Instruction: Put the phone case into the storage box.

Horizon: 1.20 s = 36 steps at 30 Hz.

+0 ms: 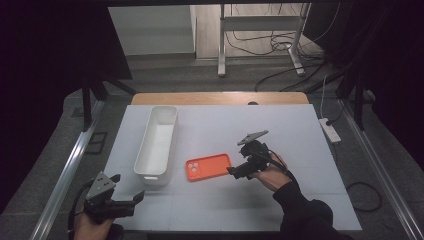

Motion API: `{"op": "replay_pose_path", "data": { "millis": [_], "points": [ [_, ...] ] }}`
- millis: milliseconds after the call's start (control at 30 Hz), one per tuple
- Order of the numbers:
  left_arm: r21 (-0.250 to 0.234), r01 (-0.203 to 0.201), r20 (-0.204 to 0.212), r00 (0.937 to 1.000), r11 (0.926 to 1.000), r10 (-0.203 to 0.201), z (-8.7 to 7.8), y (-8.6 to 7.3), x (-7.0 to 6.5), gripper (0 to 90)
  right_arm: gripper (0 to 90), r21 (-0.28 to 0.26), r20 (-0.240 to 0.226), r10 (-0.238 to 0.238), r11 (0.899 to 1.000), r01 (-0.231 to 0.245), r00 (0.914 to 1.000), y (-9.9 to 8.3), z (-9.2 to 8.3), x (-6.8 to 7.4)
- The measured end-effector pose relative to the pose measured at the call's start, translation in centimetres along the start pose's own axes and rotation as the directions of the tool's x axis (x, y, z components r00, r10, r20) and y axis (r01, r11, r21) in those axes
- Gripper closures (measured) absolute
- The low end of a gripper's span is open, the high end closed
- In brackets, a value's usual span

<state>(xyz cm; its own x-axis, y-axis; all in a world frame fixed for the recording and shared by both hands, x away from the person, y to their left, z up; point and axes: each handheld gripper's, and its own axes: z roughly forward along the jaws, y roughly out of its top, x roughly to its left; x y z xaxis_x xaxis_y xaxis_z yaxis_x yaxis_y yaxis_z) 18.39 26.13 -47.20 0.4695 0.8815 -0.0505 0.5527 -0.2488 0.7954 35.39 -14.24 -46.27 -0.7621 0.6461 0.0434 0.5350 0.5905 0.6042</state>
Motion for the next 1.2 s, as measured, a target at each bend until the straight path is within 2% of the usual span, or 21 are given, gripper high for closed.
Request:
{"op": "replay_pose_path", "data": {
  "millis": [300, 667, 967, 1067, 1200],
  "points": [
    [0.0, -0.001, 0.001, 1.0, 1.0, 0.001, 0.0, 0.0, 0.0, 3.3, 0.0, 0.015, -0.012, 0.0, 1.0, 0.0, 0.9999, 1.1, 1.2, 0.4],
    [0.0, -0.001, 0.003, 1.0, 1.0, 0.001, 0.0, 0.0, 0.0, 3.3, 0.0, 0.028, -0.014, -0.03, 0.999, 0.03, 0.9995, 2.2, 2.6, 1.0],
    [0.001, -0.002, 0.002, 1.0, 1.0, 0.002, 0.0, 0.0, 0.0, 3.4, 4.1, 0.045, -0.029, -0.041, 0.998, 0.043, 0.9987, 3.2, 3.8, 1.9],
    [0.001, -0.002, 0.001, 1.0, 1.0, 0.002, 0.0, 0.0, 0.0, 3.5, 8.6, 0.047, -0.026, -0.049, 0.998, 0.051, 0.9985, 3.4, 4.1, 2.1],
    [0.002, -0.002, 0.001, 1.0, 1.0, 0.002, 0.0, 0.0, 0.0, 3.4, 21.7, 0.049, -0.019, -0.062, 0.997, 0.063, 0.9979, 3.5, 4.3, 2.3]
  ]
}}
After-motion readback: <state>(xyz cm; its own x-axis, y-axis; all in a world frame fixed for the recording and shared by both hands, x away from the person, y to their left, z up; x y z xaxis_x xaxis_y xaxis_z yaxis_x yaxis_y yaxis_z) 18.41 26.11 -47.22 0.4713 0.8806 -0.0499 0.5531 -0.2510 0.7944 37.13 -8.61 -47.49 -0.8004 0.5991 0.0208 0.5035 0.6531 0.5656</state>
